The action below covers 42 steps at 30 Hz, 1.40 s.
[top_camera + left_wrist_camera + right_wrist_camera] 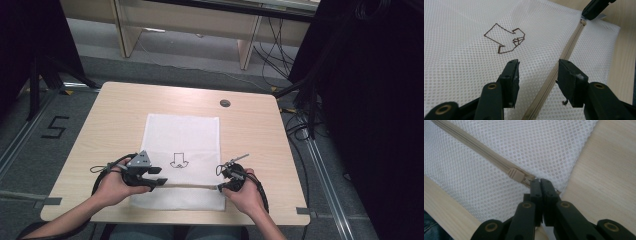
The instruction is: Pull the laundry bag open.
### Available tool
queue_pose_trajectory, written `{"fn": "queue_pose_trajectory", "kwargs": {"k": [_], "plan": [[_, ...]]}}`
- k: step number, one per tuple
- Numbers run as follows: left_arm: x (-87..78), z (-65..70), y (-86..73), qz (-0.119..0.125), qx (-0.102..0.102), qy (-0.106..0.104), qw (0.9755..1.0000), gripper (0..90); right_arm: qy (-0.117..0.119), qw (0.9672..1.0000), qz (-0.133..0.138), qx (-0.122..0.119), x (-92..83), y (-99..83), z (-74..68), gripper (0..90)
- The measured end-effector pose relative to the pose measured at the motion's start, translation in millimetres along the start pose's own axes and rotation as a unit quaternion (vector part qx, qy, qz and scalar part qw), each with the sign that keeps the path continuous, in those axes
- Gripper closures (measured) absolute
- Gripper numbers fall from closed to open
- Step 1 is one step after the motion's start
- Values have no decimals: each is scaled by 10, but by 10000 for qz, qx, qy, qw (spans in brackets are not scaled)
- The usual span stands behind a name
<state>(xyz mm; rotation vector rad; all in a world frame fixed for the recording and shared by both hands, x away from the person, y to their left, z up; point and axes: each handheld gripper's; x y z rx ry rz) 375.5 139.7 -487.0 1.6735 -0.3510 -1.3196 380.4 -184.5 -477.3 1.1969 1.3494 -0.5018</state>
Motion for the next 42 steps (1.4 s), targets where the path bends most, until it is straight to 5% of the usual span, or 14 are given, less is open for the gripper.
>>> {"fn": "queue_pose_trajectory", "kwargs": {"k": [8, 9, 11, 14, 21, 24, 25, 42], "plan": [[68, 90, 80, 28, 220, -136, 9997, 519, -101, 9999, -6, -132, 41, 11, -25, 897], [76, 98, 100, -24, 430, -134, 9990, 521, -106, 9998, -2, -192, 29, 17, -29, 896], [83, 123, 99, -21, 311, -122, 9994, 522, -71, 9999, 66, -83, -16, 27, -49, 896], [105, 115, 100, -22, 396, -174, 9991, 523, -127, 9995, 231, -166, -49, 55, -48, 892], [124, 137, 148, 42, 245, -191, 9995, 533, -136, 9999, -38, -84, 58, 52, -20, 893], [151, 128, 194, 25, 407, -246, 9989, 534, -170, 9995, 20, -254, 77, 55, -15, 897], [178, 145, 203, 76, 276, -291, 9992, 534, -176, 9995, 10, -250, 71, 50, -26, 898], [581, 356, 496, -179, 772, -692, 9944, 572, -151, 9997, 79, -162, 71, 16, -23, 898]]}}
Point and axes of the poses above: each handheld gripper's, and its own axes: x roughly forward along the jaws, y roughly out of its top, z roughly to its right, and after that the axes turned 6 degrees about x, right-handed
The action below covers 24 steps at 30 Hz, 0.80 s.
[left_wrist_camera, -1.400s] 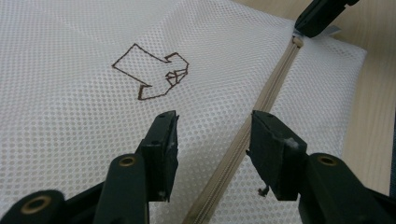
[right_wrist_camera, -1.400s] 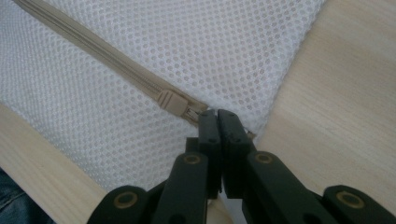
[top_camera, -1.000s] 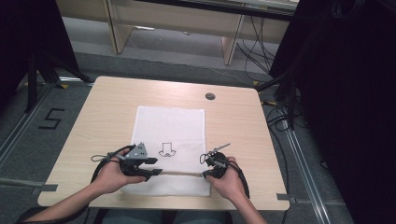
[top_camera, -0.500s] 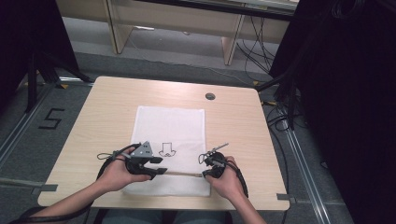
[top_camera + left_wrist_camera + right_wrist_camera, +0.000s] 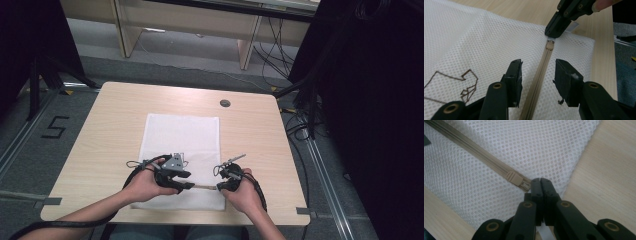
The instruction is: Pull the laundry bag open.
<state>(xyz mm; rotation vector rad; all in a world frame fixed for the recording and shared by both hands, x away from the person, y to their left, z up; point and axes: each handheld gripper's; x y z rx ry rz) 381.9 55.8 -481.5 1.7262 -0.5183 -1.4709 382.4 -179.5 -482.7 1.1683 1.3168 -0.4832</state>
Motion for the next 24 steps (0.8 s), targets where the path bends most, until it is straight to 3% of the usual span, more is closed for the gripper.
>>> {"fn": "queue_pose_trajectory", "kwargs": {"k": [2, 3, 5, 8, 10, 17, 20, 22, 24], "plan": [[26, 19, 10, 11, 18, -18, 10000, 577, -1, 10000, 12, -20, 2, -1, 2, 897], [66, 33, 31, -22, 129, -68, 9999, 578, 2, 10000, 21, -33, 2, -3, 5, 897], [85, 52, 38, -23, 58, -74, 10000, 578, -5, 10000, 35, -60, 0, -4, 5, 898], [124, 55, 67, -66, 117, -90, 9999, 580, -60, 10000, -2, -27, -2, -6, -18, 898], [160, 54, 102, -47, 125, -120, 9998, 586, -77, 9998, 9, -161, 1, -3, -25, 898], [248, 67, 167, -105, 198, -173, 9996, 611, -51, 9999, 33, -98, 5, -5, -11, 898], [289, 57, 193, -161, 295, -217, 9992, 621, -5, 10000, -38, 26, -9, -9, -3, 898], [342, 68, 202, -158, 258, -223, 9993, 625, -26, 10000, -25, 75, -5, -9, 0, 898], [356, 71, 207, -180, 279, -251, 9991, 627, 42, 10000, 28, -28, 0, -7, 13, 898]]}}
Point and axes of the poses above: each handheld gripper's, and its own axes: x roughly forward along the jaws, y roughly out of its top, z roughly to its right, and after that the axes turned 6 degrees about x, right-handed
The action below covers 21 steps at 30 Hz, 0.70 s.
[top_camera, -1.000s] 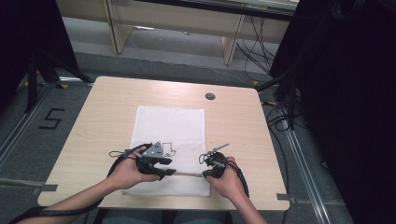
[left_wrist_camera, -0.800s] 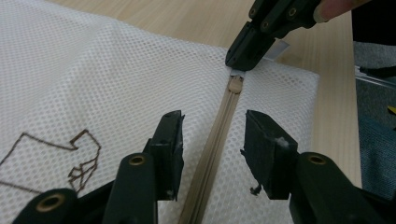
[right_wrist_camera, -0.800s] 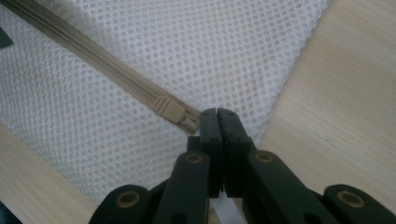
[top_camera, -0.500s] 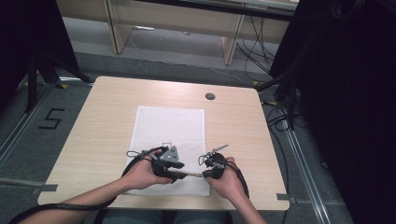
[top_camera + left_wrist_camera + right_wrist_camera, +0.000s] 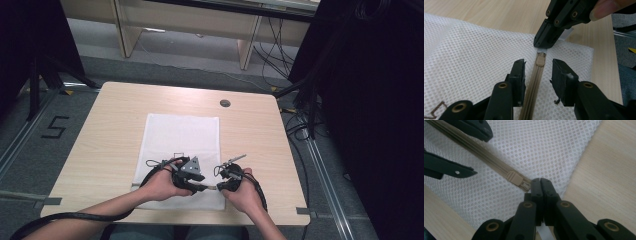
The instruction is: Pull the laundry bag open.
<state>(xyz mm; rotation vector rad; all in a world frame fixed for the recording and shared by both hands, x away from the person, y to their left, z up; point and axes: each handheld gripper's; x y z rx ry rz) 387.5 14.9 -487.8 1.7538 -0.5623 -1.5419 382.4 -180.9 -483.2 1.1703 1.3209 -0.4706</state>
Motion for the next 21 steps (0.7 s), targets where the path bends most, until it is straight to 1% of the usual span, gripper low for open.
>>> {"fn": "queue_pose_trajectory", "kwargs": {"k": [1, 2, 3, 4, 6, 7, 8, 9, 10, 11, 12, 13, 14, 15, 16, 17, 18, 19, 21], "plan": [[16, 5, 7, -1, 11, -12, 10000, 630, 1, 10000, 2, -6, 1, 0, 1, 898], [29, 11, 13, -16, 8, -27, 10000, 634, -1, 10000, -48, 67, -8, -1, -13, 898], [41, 8, 19, -22, 33, -37, 10000, 637, -12, 10000, -30, 32, -6, -1, -10, 898], [52, 10, 22, -32, 7, -47, 10000, 641, -12, 10000, -34, 36, -6, -1, -11, 898], [74, 6, 23, -52, 24, -73, 10000, 654, 1, 10000, -43, 59, -7, -1, -10, 898], [88, 9, 19, -49, -7, -75, 10000, 659, 4, 10000, 8, -7, -1, 1, 2, 898], [98, 9, 19, -89, 4, -68, 9999, 661, 15, 10000, 22, -27, 3, 1, 9, 898], [108, 3, 23, -118, 83, -70, 9999, 664, 5, 10000, -16, 44, -1, 0, 2, 898], [125, 12, 27, -121, 33, -87, 9999, 668, 13, 10000, -25, 40, -1, 1, 4, 898], [135, 5, 37, -144, 122, -94, 9998, 668, 13, 10000, -25, 40, -1, 1, 4, 898], [152, 12, 44, -131, 60, -94, 9999, 670, 15, 10000, -25, 42, -1, 1, 5, 898], [167, 11, 52, -130, 64, -88, 9999, 675, 24, 10000, -1, 13, 2, 1, 11, 898], [181, 8, 62, -142, 91, -95, 9998, 675, 24, 10000, -1, 13, 2, 1, 11, 898], [203, -5, 76, -228, 184, -97, 9995, 688, 44, 10000, 28, 58, 7, -3, 8, 898], [223, 5, 80, -184, 95, -116, 9997, 695, 72, 9999, -28, 128, 1, -3, -3, 898], [223, 5, 80, -184, 95, -116, 9997, 699, 74, 10000, 7, 60, 5, -2, 7, 898], [234, 0, 83, -198, 116, -111, 9997, 699, 74, 10000, 7, 60, 5, -2, 7, 898], [246, -1, 84, -205, 79, -116, 9997, 704, 53, 10000, 22, 30, 4, -2, 18, 898], [264, -3, 87, -224, 71, -116, 9997, 715, 63, 10000, 15, 29, 2, -1, 21, 898]]}}
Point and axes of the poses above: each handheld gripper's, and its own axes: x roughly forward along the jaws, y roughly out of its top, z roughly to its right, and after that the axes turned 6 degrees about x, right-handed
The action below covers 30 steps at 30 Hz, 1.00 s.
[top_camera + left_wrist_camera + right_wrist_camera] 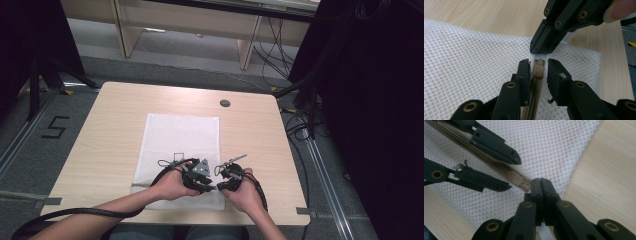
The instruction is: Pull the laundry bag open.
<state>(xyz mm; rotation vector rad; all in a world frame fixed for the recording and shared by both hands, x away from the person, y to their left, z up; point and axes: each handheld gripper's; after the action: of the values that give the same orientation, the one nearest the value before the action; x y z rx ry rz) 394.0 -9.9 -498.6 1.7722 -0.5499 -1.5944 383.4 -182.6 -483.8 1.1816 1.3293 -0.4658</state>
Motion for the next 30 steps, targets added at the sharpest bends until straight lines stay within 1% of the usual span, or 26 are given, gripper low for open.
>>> {"fn": "queue_pose_trajectory", "kwargs": {"k": [1, 2, 4, 5, 7, 9, 10, 13, 15, 18, 19, 20, 21, 22, 23, 25, 26, 27, 28, 29, 30], "plan": [[9, -11, 4, -1, 92, -14, 10000, 720, 3, 10000, 1, 0, 1, 0, 1, 898], [21, -1, 4, -16, 0, -20, 10000, 722, 3, 10000, 1, 1, 1, 0, 1, 898], [40, -8, 13, -26, 64, -20, 10000, 724, 6, 10000, -1, 0, 1, 1, 2, 898], [49, -7, 16, -42, 53, -30, 10000, 725, 13, 10000, 21, -34, 3, 2, 6, 898], [72, -5, 23, -47, 16, -30, 10000, 731, 5, 10000, -1, 3, 1, 1, 2, 898], [89, -9, 29, -73, 36, -43, 10000, 744, 6, 10000, 5, 8, 1, 0, 2, 898], [94, -16, 31, -87, 89, -43, 9999, 744, 8, 10000, 9, 7, 1, 0, 5, 898], [103, -6, 34, -99, 47, -27, 9999, 764, 27, 10000, 20, 15, 3, -1, 11, 898], [106, -8, 36, -141, 129, -49, 9998, 775, 21, 10000, 22, 8, 2, -2, 10, 898], [106, 11, 48, -225, 353, 14, 9991, 790, 17, 10000, 19, 2, 2, -1, 8, 898], [110, 28, 52, -195, 338, 21, 9992, 806, 16, 10000, 20, 3, 2, -1, 8, 898], [100, 36, 70, -272, 543, 43, 9981, 810, 17, 10000, 19, 3, 2, -1, 8, 898], [100, 36, 70, -272, 543, 43, 9981, 811, 17, 10000, 17, 10, 2, 0, 8, 898], [96, 42, 75, -337, 581, 66, 9977, 811, 17, 10000, 17, 10, 2, 0, 8, 898], [100, 50, 79, -331, 543, 65, 9980, 812, 23, 10000, 20, 15, 3, -1, 9, 898], [98, 44, 88, -352, 563, 71, 9978, 814, 31, 10000, 36, 10, 1, -2, 12, 898], [96, 45, 90, -366, 488, 45, 9981, 815, 46, 10000, 34, 8, 1, -2, 15, 898], [91, 37, 96, -377, 514, 56, 9979, 815, 53, 10000, 35, 16, -1, -3, 17, 898], [88, 36, 103, -399, 486, 62, 9980, 816, 37, 9999, -24, 125, -6, -5, 8, 898], [87, 35, 108, -400, 452, 46, 9982, 816, 55, 10000, 20, 55, -1, -4, 18, 898], [87, 34, 106, -382, 416, 33, 9984, 816, 62, 9999, -20, 105, -7, -6, 14, 898]]}}
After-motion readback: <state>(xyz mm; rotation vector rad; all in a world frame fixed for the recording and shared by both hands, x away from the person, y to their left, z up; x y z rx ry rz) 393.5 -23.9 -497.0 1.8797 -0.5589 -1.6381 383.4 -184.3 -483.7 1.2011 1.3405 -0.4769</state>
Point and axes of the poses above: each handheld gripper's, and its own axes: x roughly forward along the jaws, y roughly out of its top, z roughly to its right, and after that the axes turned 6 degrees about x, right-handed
